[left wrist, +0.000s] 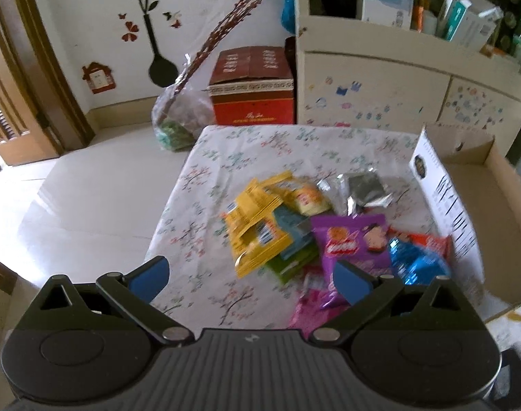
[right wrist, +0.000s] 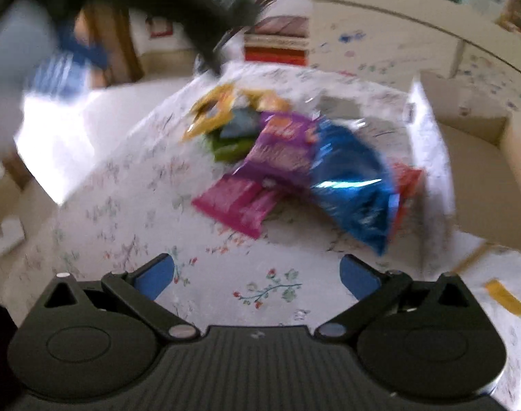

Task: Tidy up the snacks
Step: 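Move the right tool over the blue foil packet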

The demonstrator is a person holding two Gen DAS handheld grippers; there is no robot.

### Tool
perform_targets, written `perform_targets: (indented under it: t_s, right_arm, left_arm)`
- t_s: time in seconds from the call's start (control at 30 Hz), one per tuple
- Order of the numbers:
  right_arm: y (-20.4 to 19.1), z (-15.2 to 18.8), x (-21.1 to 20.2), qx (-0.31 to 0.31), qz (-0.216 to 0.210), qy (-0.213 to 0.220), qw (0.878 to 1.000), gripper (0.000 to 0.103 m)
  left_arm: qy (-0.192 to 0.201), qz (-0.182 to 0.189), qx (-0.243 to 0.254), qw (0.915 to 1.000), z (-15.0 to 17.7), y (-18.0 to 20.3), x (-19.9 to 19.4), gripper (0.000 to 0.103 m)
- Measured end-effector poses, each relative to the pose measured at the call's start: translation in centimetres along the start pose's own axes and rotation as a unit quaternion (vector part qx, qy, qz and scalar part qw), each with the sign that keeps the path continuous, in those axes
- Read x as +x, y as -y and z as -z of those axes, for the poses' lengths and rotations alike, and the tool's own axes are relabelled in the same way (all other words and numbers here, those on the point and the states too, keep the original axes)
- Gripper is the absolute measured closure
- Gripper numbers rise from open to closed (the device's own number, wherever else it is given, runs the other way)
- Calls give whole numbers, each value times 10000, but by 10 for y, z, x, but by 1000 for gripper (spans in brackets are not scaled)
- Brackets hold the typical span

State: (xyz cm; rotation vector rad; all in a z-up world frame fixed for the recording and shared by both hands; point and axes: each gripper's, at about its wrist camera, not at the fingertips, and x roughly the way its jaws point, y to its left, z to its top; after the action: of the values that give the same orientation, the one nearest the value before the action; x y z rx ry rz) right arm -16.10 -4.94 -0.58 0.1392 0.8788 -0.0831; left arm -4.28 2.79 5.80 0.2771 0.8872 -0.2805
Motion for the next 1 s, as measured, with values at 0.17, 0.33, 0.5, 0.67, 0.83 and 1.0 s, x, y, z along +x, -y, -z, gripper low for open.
perform_targets:
  t_s: [0.17, 0.33, 0.5, 0.67, 0.83, 1.0]
  right_arm:
    - [16, -6, -25, 529, 432, 119, 9976, 1]
    - [27, -8, -38, 1005, 682, 272, 9922, 1]
    - [34, -9, -34, 1277, 801, 206, 9884, 1]
    - [33, -11, -32, 1246, 989, 188, 9871, 1]
    - [32, -11, -28, 1229, 1014, 147, 9871, 1]
    - [30, -12, -22, 1154, 1024, 42, 9880, 1]
  left_arm:
    - [-68, -164, -128, 9998, 17, -11, -5, 0]
    - [-237, -377, -223, 9988, 35, -19, -4, 0]
    - [-368, -350, -293, 9983, 50, -20, -7, 0]
    - [-429, -399, -162, 9981, 59, -11, -6, 0]
    - [-452, -376, -94, 9982, 63, -4, -5, 0]
    - [-488, -398, -50, 9980, 66, -1, -3, 0]
